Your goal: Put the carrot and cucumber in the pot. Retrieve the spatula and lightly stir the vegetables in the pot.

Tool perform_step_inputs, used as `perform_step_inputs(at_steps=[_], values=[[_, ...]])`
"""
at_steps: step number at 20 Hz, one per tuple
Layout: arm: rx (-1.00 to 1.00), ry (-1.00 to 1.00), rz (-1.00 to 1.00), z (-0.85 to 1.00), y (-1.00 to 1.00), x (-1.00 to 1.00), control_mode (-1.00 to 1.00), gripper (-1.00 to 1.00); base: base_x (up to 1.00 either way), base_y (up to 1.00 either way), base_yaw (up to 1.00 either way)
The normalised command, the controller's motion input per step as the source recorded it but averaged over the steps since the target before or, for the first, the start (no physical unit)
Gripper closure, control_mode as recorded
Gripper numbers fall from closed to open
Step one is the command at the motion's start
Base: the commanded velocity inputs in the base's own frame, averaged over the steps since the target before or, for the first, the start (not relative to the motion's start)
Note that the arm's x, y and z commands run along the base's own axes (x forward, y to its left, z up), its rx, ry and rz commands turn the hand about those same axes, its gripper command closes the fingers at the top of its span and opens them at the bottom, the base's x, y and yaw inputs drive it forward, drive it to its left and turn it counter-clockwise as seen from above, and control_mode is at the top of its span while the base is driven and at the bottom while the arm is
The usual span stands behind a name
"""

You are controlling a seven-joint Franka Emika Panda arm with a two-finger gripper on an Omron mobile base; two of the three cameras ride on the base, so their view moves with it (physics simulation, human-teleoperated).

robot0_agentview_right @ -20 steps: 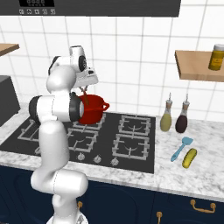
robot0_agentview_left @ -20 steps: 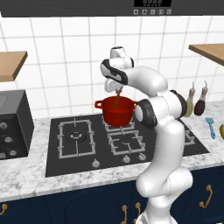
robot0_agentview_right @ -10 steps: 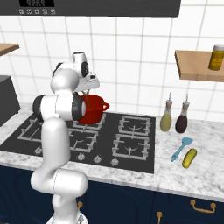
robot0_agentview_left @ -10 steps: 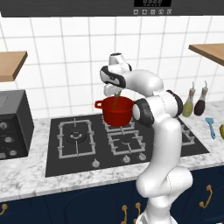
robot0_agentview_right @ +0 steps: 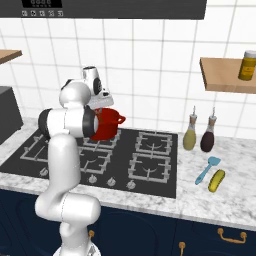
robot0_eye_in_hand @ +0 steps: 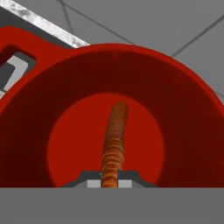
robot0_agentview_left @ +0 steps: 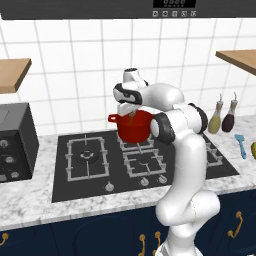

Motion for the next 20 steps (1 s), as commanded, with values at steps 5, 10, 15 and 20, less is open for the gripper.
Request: perform_step_inputs(at_steps=[5,10,15,20], values=[[0.00,-0.01,0.00,-0.30,0.01,0.00,-1.00,-1.00,0.00,0.00,0.00],[0.00,0.00,0.00,-0.06,0.00,0.00,-1.00,-1.00,0.00,0.00,0.00],[0.00,-0.01,0.00,0.00,0.00,0.00,-1.00,-1.00,0.00,0.00,0.00],[0.00,0.00,0.00,0.04,0.00,-0.01,-1.00,-1.00,0.00,0.00,0.00]])
